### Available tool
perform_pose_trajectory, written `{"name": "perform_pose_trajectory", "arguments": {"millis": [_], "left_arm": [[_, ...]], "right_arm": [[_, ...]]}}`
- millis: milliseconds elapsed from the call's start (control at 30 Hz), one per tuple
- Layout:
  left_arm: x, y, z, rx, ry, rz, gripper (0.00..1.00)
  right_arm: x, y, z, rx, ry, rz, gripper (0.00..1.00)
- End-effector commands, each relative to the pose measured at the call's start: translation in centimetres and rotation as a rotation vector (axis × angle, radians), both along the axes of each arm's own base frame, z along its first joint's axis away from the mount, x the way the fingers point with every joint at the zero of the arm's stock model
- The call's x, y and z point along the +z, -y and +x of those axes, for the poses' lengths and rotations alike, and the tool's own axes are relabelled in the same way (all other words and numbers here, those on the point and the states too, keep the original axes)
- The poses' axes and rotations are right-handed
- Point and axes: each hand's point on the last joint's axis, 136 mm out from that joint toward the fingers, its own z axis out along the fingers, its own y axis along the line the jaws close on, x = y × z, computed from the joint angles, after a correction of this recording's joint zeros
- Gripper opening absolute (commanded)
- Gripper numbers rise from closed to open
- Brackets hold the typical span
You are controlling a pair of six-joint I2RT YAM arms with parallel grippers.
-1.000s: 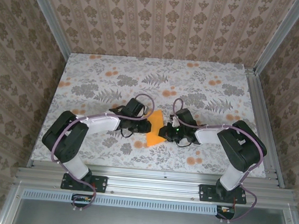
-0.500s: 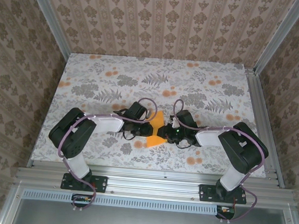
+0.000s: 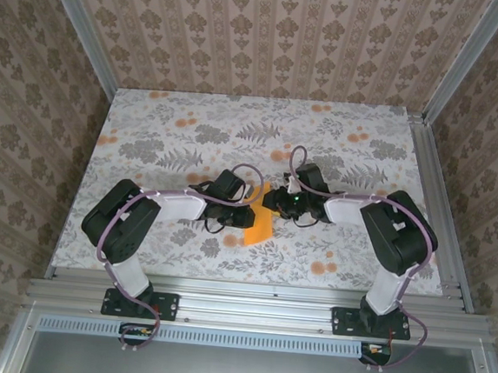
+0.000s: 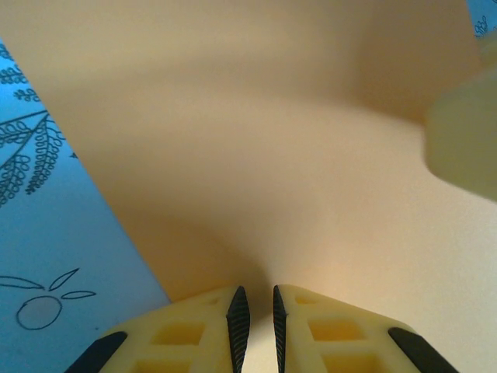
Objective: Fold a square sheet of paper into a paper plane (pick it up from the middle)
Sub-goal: Rotate the paper at the center of the table, then pick up the paper from the center of the table.
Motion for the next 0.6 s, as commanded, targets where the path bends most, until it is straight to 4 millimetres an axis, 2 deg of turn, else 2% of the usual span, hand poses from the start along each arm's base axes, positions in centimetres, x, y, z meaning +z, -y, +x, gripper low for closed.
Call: {"name": "perform_pose_trajectory", "arguments": {"millis": [0,133,267,400,567], "left_arm": [[-4.8,-3.7,-3.7,-0.029,-0.134,0.179,0.21],[-4.3,-3.5,-3.5,-0.032,-0.124,0.166,0.22],[-3.0,-3.0,-3.0,-0.026,-0.098,0.135,0.23],[-0.7,-2.2,-2.0,-0.011,-0.059,0.075,0.26],[4.0,-1.4,-0.2,0.018,0.021,-0.014,0.37]], "right_arm": [[-1.0,-0.1,-0.1,0.06,-0.032,-0.022,0.34],[-1.7,-0.1,0.0,0.088,-0.049,-0.048,0.27],[-1.4,0.0,-0.2,0.101,-0.043,-0.05,0.16],[-0.1,0.1,-0.5,0.105,-0.026,-0.036,0.07],[2.6,0.1,-0.5,0.082,0.017,0.0,0.03]]}}
